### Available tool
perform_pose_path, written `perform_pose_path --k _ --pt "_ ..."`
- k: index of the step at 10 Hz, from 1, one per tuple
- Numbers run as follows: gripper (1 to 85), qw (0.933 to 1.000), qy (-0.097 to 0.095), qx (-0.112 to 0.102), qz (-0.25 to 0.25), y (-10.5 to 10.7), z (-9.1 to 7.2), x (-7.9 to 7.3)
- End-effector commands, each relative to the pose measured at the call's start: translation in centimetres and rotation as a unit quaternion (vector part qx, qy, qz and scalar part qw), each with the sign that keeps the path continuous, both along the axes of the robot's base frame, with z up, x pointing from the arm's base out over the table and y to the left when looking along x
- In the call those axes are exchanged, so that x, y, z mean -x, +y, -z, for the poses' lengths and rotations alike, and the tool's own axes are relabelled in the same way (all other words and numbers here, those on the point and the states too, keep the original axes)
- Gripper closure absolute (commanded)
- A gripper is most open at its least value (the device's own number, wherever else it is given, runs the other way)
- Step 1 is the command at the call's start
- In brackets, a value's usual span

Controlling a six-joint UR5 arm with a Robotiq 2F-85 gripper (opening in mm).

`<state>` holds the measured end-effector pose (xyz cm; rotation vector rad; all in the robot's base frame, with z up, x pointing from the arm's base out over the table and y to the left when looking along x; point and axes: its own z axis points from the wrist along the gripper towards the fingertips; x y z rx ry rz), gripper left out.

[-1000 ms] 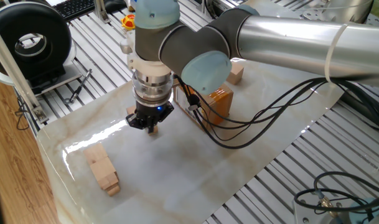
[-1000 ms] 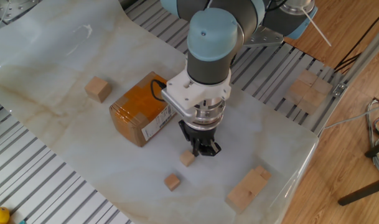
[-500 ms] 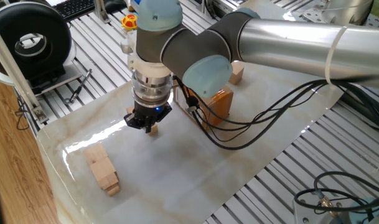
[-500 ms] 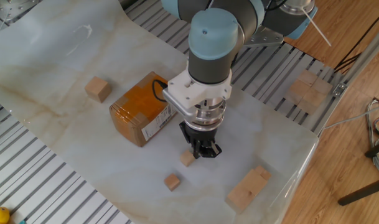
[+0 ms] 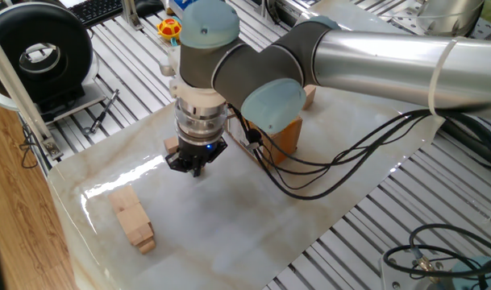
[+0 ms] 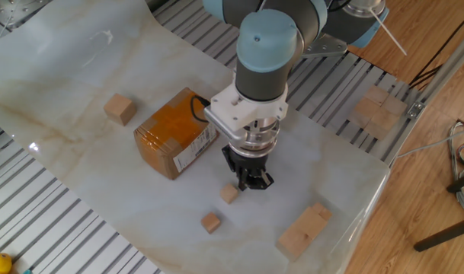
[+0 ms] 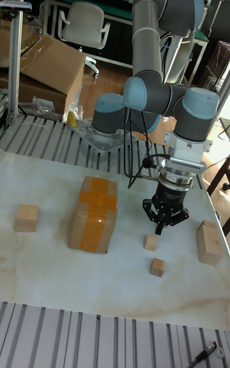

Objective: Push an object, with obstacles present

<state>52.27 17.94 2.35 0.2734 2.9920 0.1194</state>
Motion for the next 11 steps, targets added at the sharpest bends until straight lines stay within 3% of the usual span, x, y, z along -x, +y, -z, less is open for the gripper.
perform_pose_path --k 1,3,6,8,11 --pt "73.7 1.0 -0.006 0.001 -0.008 -0.5 0.8 -0.5" --pt "73.7 0.9997 -0.009 0.0 -0.022 -1.3 1.0 -1.6" --pt "73.3 0.9994 0.005 0.003 -0.034 -3.0 -0.2 -3.5" --pt "73.3 0.9993 0.004 0.005 -0.037 -3.6 -0.1 -4.6" --pt "73.3 0.9994 0.01 0.003 -0.033 -2.9 -0.8 -4.5"
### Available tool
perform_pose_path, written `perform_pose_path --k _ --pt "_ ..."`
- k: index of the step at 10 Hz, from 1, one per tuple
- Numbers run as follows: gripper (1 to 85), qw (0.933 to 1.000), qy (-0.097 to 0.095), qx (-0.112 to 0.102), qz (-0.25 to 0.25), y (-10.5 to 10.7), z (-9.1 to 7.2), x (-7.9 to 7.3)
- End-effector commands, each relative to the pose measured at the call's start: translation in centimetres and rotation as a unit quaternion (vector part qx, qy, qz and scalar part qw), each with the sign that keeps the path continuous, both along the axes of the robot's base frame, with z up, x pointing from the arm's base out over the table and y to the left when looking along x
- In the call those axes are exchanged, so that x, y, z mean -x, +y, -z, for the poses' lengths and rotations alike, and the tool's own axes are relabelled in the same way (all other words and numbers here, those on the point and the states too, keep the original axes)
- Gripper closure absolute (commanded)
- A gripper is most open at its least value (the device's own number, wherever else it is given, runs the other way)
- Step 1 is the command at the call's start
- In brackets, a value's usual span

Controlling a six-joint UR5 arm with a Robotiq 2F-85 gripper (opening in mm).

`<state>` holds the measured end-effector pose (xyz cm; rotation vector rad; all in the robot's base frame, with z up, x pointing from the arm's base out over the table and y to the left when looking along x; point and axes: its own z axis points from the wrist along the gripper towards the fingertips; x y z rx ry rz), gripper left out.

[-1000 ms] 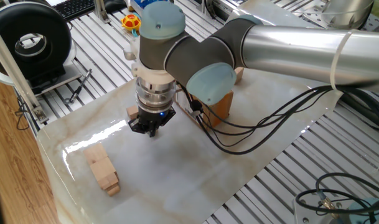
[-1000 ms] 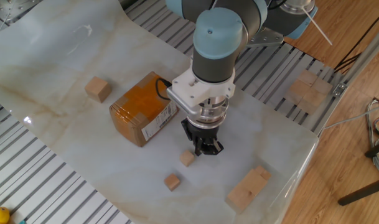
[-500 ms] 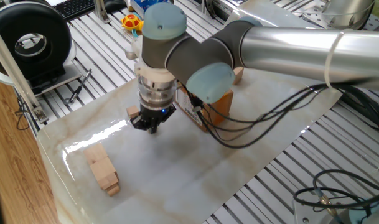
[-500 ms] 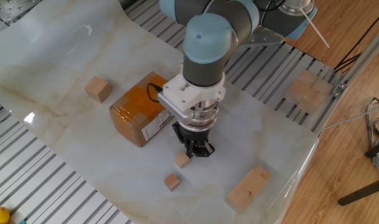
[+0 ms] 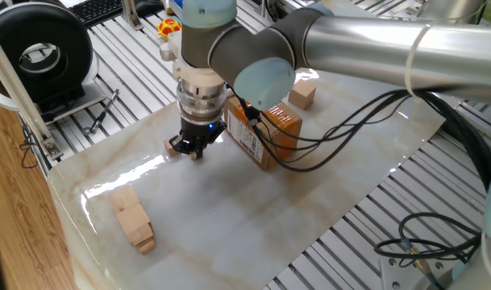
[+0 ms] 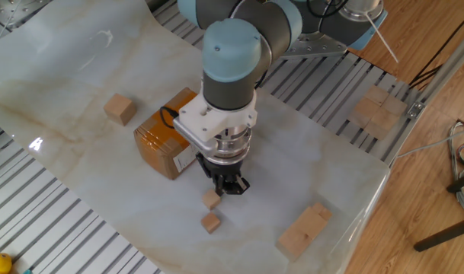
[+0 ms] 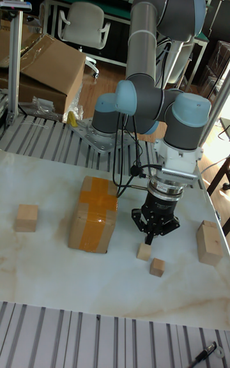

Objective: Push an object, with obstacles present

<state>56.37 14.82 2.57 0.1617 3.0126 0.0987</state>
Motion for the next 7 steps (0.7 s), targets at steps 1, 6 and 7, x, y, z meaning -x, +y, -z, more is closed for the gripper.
perform_pose_path --k 1,6,7 --pt "73.3 1.0 0.006 -0.002 0.007 0.4 -0.8 -0.1" --pt "74.0 0.9998 0.012 0.001 0.014 1.0 -1.7 1.5" --pt "74.0 0.9998 0.012 0.001 0.014 1.0 -1.7 1.5"
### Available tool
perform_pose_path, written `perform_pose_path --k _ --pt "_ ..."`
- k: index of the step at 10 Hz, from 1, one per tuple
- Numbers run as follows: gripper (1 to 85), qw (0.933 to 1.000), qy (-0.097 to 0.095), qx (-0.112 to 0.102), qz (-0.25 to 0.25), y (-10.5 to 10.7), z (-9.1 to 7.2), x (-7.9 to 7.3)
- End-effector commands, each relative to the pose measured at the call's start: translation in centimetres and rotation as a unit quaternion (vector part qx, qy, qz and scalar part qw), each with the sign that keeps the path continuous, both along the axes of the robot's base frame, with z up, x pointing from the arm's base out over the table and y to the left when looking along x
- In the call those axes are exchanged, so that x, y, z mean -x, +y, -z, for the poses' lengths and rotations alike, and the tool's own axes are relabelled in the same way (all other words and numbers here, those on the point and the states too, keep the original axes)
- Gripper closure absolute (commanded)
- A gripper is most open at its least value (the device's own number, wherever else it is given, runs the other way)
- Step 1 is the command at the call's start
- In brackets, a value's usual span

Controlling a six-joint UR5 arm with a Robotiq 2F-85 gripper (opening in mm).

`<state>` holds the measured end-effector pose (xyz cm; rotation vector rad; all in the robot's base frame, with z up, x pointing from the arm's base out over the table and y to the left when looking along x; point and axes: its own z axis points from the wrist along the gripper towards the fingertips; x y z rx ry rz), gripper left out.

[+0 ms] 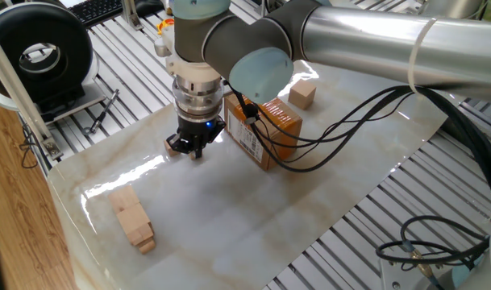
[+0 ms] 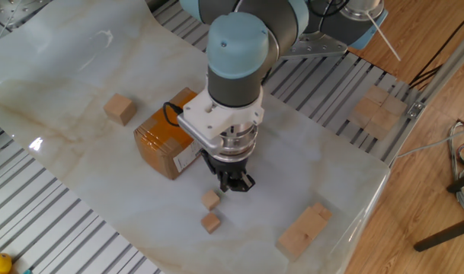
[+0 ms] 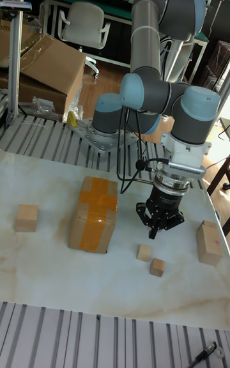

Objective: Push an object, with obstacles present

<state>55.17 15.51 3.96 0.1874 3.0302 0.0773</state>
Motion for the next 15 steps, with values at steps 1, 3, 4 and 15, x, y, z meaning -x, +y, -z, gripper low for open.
perform_pose_path --k 1,3,4,15 --pt "74.3 1.0 -0.002 -0.006 0.007 0.3 -0.4 0.0" --pt "74.3 0.9998 -0.011 -0.016 0.004 0.8 -0.5 -0.4" --pt "74.3 0.9996 -0.024 -0.014 -0.003 0.8 -0.6 -1.1" --pt "75.3 0.9992 -0.035 0.008 -0.017 -0.6 0.7 -0.7"
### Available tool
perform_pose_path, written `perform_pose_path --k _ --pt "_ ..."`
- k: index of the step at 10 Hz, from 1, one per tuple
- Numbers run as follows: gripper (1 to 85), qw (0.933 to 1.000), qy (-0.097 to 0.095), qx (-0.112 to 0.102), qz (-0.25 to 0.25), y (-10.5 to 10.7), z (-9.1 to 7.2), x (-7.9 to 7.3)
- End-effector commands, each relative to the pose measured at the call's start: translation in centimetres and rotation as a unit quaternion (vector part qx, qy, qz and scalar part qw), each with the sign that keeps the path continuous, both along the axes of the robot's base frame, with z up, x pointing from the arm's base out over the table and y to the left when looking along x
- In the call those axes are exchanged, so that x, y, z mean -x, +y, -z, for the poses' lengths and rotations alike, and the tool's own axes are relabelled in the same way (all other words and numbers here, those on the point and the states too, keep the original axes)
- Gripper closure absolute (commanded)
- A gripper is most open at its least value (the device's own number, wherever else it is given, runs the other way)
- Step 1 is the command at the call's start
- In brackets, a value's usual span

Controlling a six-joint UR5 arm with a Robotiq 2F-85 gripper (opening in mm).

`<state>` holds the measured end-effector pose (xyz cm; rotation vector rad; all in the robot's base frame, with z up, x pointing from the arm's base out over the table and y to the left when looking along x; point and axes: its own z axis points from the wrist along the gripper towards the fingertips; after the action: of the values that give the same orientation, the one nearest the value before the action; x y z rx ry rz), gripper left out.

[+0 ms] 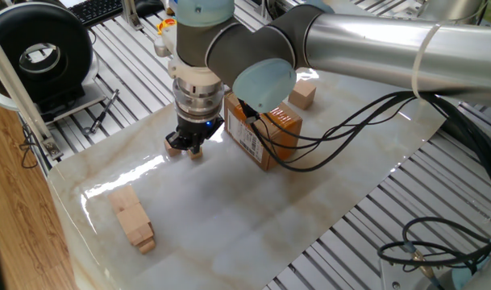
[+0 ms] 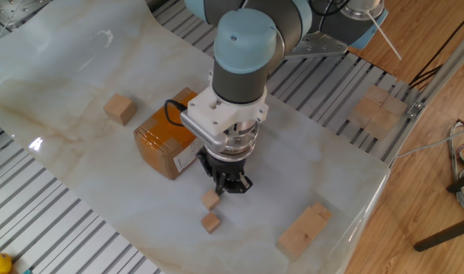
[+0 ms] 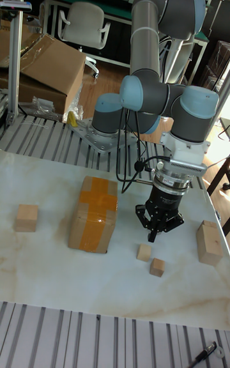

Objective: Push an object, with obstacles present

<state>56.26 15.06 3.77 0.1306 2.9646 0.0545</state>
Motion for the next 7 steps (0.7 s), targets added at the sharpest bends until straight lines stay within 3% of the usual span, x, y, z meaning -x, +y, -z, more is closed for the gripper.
perform_pose_path --k 1,5,7 --pt "75.3 1.0 0.001 0.002 -0.003 -0.4 0.8 0.4" --pt "75.3 0.9998 -0.015 0.002 -0.011 -0.5 1.8 -1.7" --pt "75.0 0.9997 -0.023 -0.003 -0.011 -0.6 1.2 -2.7"
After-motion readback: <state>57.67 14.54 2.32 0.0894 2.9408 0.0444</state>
